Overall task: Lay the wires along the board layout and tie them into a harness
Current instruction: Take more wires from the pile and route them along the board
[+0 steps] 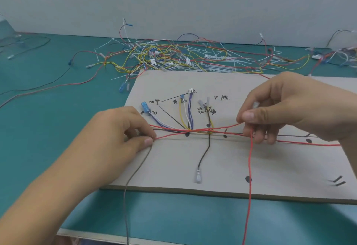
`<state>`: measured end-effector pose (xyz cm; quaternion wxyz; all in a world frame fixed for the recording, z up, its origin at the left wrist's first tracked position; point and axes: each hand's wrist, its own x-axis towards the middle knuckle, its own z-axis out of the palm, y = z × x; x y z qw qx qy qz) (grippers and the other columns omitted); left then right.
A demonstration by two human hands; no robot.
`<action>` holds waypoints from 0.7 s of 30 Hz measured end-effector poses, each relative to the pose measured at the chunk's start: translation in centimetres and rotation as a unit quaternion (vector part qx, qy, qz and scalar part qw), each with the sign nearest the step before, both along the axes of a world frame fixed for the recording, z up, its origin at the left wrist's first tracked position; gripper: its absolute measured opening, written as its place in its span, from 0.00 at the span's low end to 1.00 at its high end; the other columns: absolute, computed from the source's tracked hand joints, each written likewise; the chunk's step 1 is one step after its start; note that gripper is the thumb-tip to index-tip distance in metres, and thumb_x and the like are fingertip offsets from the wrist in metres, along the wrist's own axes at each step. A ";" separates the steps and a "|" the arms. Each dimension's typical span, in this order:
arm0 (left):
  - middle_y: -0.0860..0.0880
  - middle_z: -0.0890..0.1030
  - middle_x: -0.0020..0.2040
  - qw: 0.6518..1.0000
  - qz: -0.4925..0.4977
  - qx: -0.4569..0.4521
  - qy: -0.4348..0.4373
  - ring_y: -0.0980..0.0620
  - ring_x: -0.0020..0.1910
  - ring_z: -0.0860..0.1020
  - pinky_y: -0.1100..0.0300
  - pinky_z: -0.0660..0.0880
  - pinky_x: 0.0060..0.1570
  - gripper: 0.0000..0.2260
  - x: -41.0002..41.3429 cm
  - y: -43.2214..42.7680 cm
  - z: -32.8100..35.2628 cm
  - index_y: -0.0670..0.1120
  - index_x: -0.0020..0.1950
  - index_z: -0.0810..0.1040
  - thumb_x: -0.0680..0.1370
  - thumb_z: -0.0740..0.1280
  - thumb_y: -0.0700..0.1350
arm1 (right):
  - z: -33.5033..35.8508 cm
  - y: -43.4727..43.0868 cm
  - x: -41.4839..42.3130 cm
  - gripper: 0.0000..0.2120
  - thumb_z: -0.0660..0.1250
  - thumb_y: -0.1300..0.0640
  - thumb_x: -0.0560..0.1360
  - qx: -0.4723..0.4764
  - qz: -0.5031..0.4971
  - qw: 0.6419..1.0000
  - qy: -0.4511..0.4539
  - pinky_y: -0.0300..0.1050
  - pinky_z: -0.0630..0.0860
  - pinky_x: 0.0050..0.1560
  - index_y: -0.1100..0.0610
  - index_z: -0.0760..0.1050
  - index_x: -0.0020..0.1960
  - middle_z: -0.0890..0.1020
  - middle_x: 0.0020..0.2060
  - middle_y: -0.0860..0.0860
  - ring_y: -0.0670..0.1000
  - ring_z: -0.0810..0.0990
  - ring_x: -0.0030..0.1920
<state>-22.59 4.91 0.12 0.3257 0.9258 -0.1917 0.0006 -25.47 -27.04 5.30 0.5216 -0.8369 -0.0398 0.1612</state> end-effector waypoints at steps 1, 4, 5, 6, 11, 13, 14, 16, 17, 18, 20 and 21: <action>0.59 0.81 0.42 1.000 -0.009 0.001 0.004 0.56 0.43 0.79 0.64 0.71 0.40 0.10 -0.1 0.1 -0.1 0.59 0.39 0.85 0.73 0.78 0.43 | 0.0 -0.1 0.0 0.14 0.76 0.50 0.65 -0.001 -0.001 1.000 -0.002 0.44 0.80 0.29 0.60 0.86 0.44 0.86 0.36 0.63 0.58 0.85 0.32; 0.58 0.81 0.42 1.000 -0.025 0.011 -0.001 0.54 0.42 0.78 0.69 0.69 0.36 0.11 -0.1 0.3 -0.1 0.59 0.39 0.85 0.72 0.79 0.41 | -0.7 -0.3 -0.3 0.13 0.76 0.50 0.66 -0.007 0.001 1.000 0.003 0.44 0.79 0.28 0.60 0.86 0.42 0.85 0.34 0.62 0.57 0.84 0.30; 0.58 0.81 0.42 0.999 -0.024 0.025 -0.005 0.54 0.41 0.78 0.67 0.71 0.36 0.11 -0.1 0.2 0.2 0.59 0.38 0.85 0.71 0.79 0.42 | -1.1 -0.2 -0.5 0.13 0.76 0.50 0.65 -0.015 0.005 1.000 0.002 0.44 0.79 0.29 0.59 0.85 0.42 0.85 0.33 0.62 0.56 0.84 0.30; 0.59 0.81 0.42 0.999 -0.023 0.033 -0.013 0.54 0.40 0.78 0.63 0.73 0.37 0.10 -0.1 0.1 0.4 0.59 0.38 0.84 0.71 0.79 0.44 | -1.3 -0.1 -0.6 0.13 0.76 0.49 0.65 -0.021 0.005 1.000 -0.001 0.44 0.79 0.29 0.59 0.85 0.41 0.85 0.33 0.61 0.56 0.84 0.29; 0.76 0.76 0.43 0.984 0.021 0.160 -0.080 0.66 0.36 0.75 0.60 0.72 0.34 0.14 -0.2 -1.1 2.3 0.66 0.44 0.78 0.65 0.64 0.71 | -1.8 -0.2 -0.7 0.05 0.77 0.57 0.68 -0.034 -0.021 0.999 -0.023 0.42 0.78 0.27 0.59 0.85 0.40 0.84 0.31 0.61 0.55 0.83 0.28; 0.76 0.76 0.41 0.975 0.021 0.197 -0.104 0.67 0.35 0.74 0.62 0.69 0.33 0.15 0.3 -1.8 3.0 0.64 0.42 0.79 0.65 0.64 0.71 | -1.9 -0.1 -0.7 0.02 0.76 0.60 0.69 -0.042 -0.025 0.999 -0.022 0.41 0.77 0.27 0.59 0.85 0.39 0.84 0.31 0.61 0.55 0.82 0.27; 0.72 0.78 0.38 0.972 0.020 0.208 -0.102 0.66 0.35 0.75 0.62 0.71 0.33 0.14 0.6 -2.0 3.3 0.63 0.41 0.79 0.66 0.65 0.70 | -2.0 -0.1 -0.7 0.02 0.76 0.60 0.69 -0.048 -0.025 0.998 -0.021 0.41 0.77 0.27 0.59 0.85 0.39 0.84 0.30 0.61 0.54 0.82 0.27; 0.66 0.79 0.33 0.973 0.001 0.219 -0.079 0.64 0.33 0.76 0.61 0.74 0.33 0.10 1.2 -2.3 3.6 0.60 0.37 0.80 0.68 0.71 0.65 | -2.1 -0.1 -0.7 0.02 0.75 0.60 0.69 -0.065 -0.021 0.998 -0.019 0.42 0.77 0.28 0.58 0.85 0.39 0.84 0.30 0.59 0.54 0.82 0.27; 0.64 0.79 0.32 0.973 -0.011 0.220 -0.067 0.63 0.32 0.76 0.61 0.74 0.33 0.09 1.4 -2.5 3.8 0.58 0.36 0.81 0.69 0.72 0.62 | -2.2 -0.1 -0.7 0.02 0.75 0.59 0.69 -0.071 -0.021 0.997 -0.019 0.42 0.77 0.28 0.58 0.85 0.39 0.84 0.29 0.59 0.54 0.82 0.27; 0.62 0.79 0.31 0.972 -0.021 0.226 -0.059 0.63 0.32 0.76 0.62 0.73 0.32 0.09 1.4 -2.7 3.8 0.56 0.35 0.81 0.69 0.73 0.59 | -2.2 -0.2 -0.7 0.02 0.75 0.60 0.69 -0.076 -0.022 0.997 -0.020 0.42 0.77 0.28 0.57 0.85 0.39 0.84 0.29 0.59 0.54 0.82 0.27; 0.60 0.78 0.32 0.969 -0.040 0.238 -0.056 0.63 0.34 0.75 0.61 0.74 0.34 0.09 1.4 -3.0 3.9 0.56 0.36 0.80 0.70 0.73 0.59 | -2.2 -0.2 -0.8 0.03 0.75 0.60 0.70 -0.081 -0.021 0.996 -0.024 0.41 0.77 0.28 0.56 0.85 0.38 0.84 0.29 0.58 0.54 0.82 0.27; 0.61 0.78 0.34 0.967 -0.049 0.244 -0.059 0.64 0.36 0.75 0.60 0.75 0.37 0.09 1.6 -3.1 3.9 0.57 0.38 0.79 0.70 0.73 0.60 | -2.2 -0.2 -0.8 0.03 0.75 0.60 0.71 -0.084 -0.020 0.996 -0.025 0.41 0.77 0.28 0.56 0.85 0.38 0.84 0.29 0.58 0.54 0.83 0.27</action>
